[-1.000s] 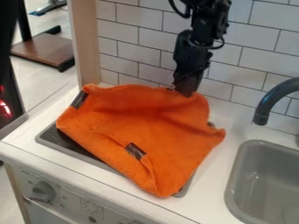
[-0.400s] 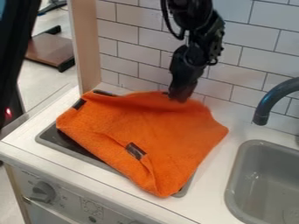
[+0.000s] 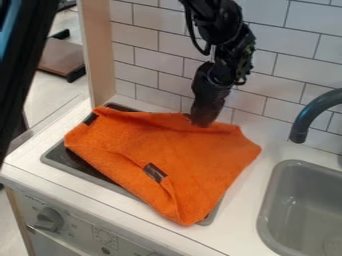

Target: Unfold the orange cloth on the table

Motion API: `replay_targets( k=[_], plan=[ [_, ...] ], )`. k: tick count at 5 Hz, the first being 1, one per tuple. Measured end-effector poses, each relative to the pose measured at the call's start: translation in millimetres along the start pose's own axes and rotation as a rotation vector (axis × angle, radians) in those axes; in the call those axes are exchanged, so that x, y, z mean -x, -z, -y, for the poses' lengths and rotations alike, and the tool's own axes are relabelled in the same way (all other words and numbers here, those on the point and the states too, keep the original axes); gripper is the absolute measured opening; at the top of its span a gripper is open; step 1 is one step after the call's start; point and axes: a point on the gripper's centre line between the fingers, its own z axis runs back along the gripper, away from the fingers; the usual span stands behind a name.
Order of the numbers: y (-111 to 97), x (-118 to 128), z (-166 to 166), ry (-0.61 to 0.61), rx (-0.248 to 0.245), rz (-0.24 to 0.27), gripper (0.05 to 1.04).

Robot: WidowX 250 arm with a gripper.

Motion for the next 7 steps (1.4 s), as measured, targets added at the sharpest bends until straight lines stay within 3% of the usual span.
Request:
replay_targets(
  k=[1, 2, 3, 4, 5, 6, 7],
  plan=[
    [0.0, 0.7, -0.3, 0.005, -0.002, -0.004, 0.813],
    [0.0, 1.4, -2.1, 0.026, -0.013, -0.009, 1.015],
    [-0.8, 4.0, -6.1, 0.047, -0.038, -0.027, 1.009],
    [-23.1, -0.9, -1.3, 0.061, -0.016, -0.044, 0.999],
    [-52.4, -3.0, -8.3, 0.073, 0.021, -0.095, 0.999],
    [-63.8, -13.7, -36.8, 0.066, -0.002, -0.153, 0.999],
    [-62.1, -9.8, -66.4, 0.123, -0.047, -0.208, 0.999]
  ],
)
